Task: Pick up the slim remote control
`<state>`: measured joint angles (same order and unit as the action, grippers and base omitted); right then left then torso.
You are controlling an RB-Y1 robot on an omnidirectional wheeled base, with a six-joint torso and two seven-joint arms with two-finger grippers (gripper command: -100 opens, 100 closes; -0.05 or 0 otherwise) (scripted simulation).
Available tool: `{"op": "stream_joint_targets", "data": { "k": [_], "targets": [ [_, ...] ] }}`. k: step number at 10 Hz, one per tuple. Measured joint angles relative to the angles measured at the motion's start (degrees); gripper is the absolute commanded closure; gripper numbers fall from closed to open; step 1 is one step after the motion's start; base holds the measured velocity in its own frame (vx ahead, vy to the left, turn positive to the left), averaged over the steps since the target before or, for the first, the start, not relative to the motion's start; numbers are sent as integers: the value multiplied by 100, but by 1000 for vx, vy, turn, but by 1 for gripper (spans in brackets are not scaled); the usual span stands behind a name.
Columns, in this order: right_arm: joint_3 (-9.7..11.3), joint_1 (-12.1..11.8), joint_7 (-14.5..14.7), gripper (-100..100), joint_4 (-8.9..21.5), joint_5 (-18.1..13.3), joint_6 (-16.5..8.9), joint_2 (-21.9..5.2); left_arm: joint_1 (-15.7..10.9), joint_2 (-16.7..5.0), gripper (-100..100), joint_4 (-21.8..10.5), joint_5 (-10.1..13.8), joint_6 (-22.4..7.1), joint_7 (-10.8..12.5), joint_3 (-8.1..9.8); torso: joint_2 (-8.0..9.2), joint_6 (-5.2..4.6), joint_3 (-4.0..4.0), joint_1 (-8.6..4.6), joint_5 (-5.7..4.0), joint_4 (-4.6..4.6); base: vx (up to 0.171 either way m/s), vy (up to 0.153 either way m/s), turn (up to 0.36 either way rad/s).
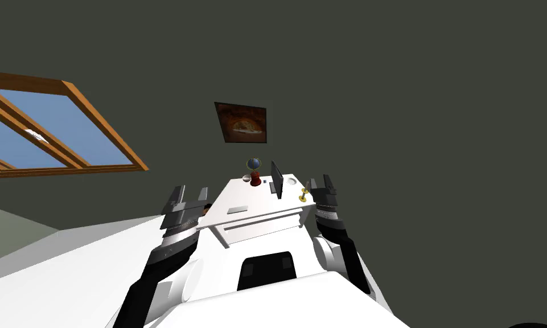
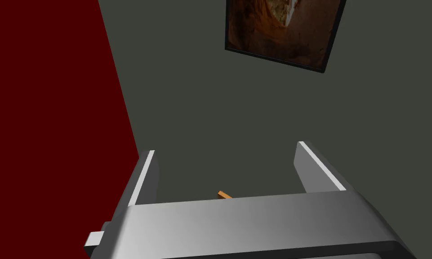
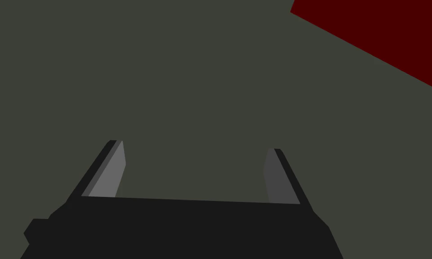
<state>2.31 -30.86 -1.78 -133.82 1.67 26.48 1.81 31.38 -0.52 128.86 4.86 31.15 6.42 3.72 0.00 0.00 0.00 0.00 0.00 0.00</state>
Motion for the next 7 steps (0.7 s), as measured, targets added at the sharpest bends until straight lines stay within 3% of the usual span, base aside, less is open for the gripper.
{"op": "stream_joint_targets", "data": {
  "k": [5,7],
  "targets": [
    [0,1,0,0,0,0,0,-1,-413,-615,-100,-527,-54,-547,-62,-10,13,-2,-7,27,6,3,-40,60,-144],
    [0,1,0,0,0,0,0,-1,-775,-745,-100,-868,-100,-937,-134,-24,20,-2,-11,33,8,4,-72,78,-200]
  ]
}}
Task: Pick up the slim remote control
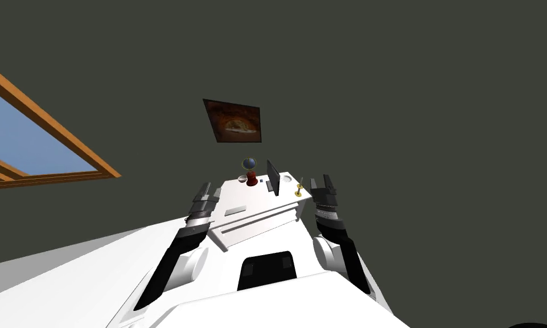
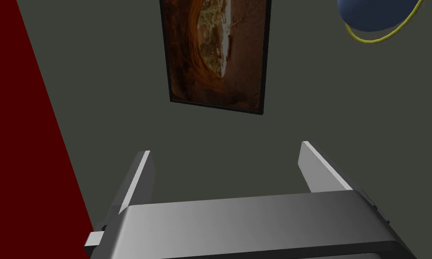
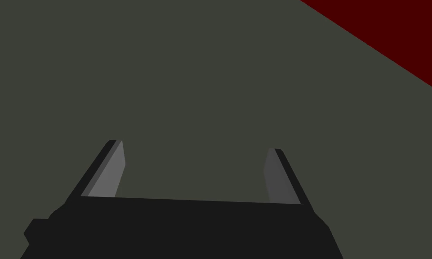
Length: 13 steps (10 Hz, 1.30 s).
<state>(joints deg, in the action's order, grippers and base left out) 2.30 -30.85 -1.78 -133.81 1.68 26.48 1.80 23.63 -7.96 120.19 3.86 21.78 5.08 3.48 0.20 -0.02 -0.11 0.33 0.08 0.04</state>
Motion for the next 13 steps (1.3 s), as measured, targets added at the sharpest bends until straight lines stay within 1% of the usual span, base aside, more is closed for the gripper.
{"op": "stream_joint_targets", "data": {
  "k": [1,2,3,4,6,7,8,11,12,13],
  "targets": [
    [0,0,0,0,0,0,0,0,-131,-94,-100,-164,2,-183,-4,23,3,1,-2,0,0,1,-51,46,-58],
    [0,-1,0,0,0,0,0,0,-159,-106,-100,-211,-11,-338,-17,9,-2,4,0,-11,-2,0,-40,34,-127],
    [0,0,0,0,0,0,0,0,-252,-135,-100,-320,-23,-511,-36,4,-7,1,3,-16,-3,-1,-31,32,-73],
    [0,-1,0,0,0,0,0,0,-311,-138,-100,-420,-37,-607,-55,-9,-11,4,5,-18,-4,-2,-38,31,-146],
    [0,0,0,0,0,0,0,0,-622,-238,-100,-798,-40,-865,-73,22,-8,1,4,-8,-2,-1,-46,62,-150],
    [0,-1,0,0,0,0,0,0,-687,-246,-100,-907,-49,-1017,-84,18,-9,4,5,-7,-1,-2,-39,54,-122],
    [0,-1,0,0,0,0,0,0,-854,-257,-100,-1068,-62,-1212,-109,24,-11,2,6,-9,-2,-2,-29,35,-86],
    [0,-2,0,0,0,0,0,0,-1064,-266,-100,-1423,-90,-1605,-162,15,-15,5,8,-15,-3,-3,-30,41,-125],
    [0,-1,0,0,0,0,0,0,-1195,-331,-100,-1535,-71,-1800,-151,45,-16,2,8,-11,-3,-3,-23,39,-82],
    [0,-2,0,0,0,0,0,0,-1212,-311,-100,-1625,-86,-1908,-165,35,-17,6,9,-15,-3,-3,-35,28,-162]
  ]
}}
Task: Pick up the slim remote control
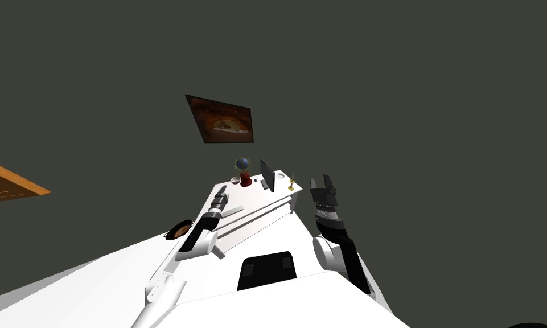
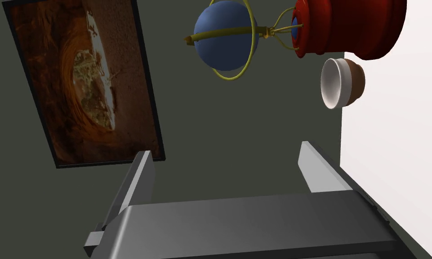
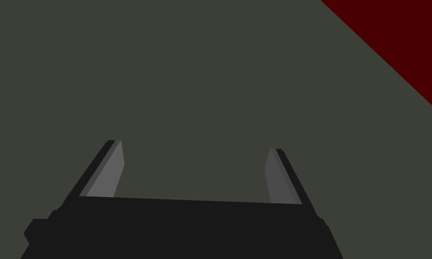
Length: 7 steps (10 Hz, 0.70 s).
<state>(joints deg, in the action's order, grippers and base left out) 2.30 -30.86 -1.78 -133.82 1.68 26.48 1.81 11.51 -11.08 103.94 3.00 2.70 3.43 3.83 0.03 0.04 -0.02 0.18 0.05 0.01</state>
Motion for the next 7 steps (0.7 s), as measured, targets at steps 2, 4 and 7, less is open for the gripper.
{"op": "stream_joint_targets", "data": {
  "k": [2,4,7],
  "targets": [
    [0,0,0,0,0,0,0,0,-230,-65,-100,-354,16,-224,-4,29,0,0,0,-3,-1,0,-29,29,-97],
    [0,0,0,0,0,0,0,0,-430,-73,-100,-660,10,-498,-25,54,-1,1,1,-1,-1,0,-27,36,-110],
    [0,0,0,0,0,0,0,0,-649,-134,-100,-976,35,-894,-21,92,-3,2,2,-7,-2,0,-21,21,-64]
  ]
}}
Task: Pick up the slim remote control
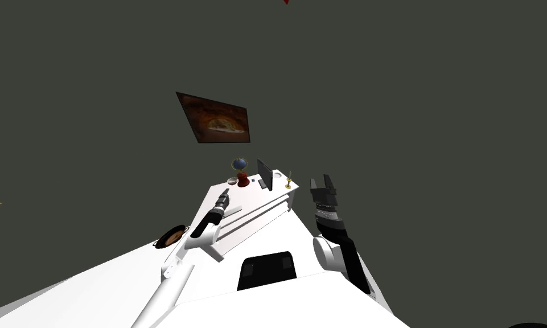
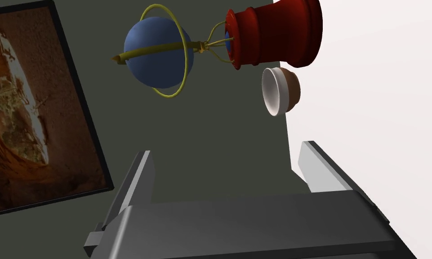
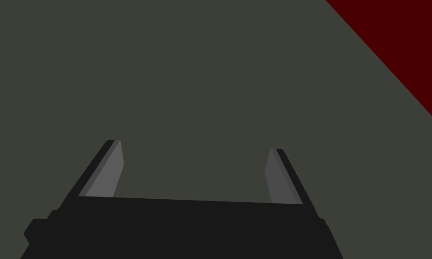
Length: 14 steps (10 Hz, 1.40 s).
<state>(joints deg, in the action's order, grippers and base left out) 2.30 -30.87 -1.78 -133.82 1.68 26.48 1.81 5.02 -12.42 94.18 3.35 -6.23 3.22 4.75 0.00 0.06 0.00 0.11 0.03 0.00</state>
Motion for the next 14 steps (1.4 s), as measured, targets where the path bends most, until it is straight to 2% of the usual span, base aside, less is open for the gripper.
{"op": "stream_joint_targets", "data": {
  "k": [6,9,12,14],
  "targets": [
    [0,0,0,0,0,0,0,0,-571,-40,-100,-899,15,-843,-16,119,-3,0,2,4,1,-1,-18,26,-71],
    [0,0,0,0,0,0,0,0,-752,-121,-100,-1170,74,-1256,2,168,-6,0,4,2,0,-1,-4,22,-95],
    [0,0,0,0,0,0,0,0,-1089,-214,-100,-1740,154,-1688,22,252,-9,-1,5,4,1,-2,1,28,-72],
    [0,0,0,0,0,0,0,0,-1186,-202,-100,-1898,152,-2035,37,317,-12,-1,7,5,1,-3,11,32,-75]
  ]
}}
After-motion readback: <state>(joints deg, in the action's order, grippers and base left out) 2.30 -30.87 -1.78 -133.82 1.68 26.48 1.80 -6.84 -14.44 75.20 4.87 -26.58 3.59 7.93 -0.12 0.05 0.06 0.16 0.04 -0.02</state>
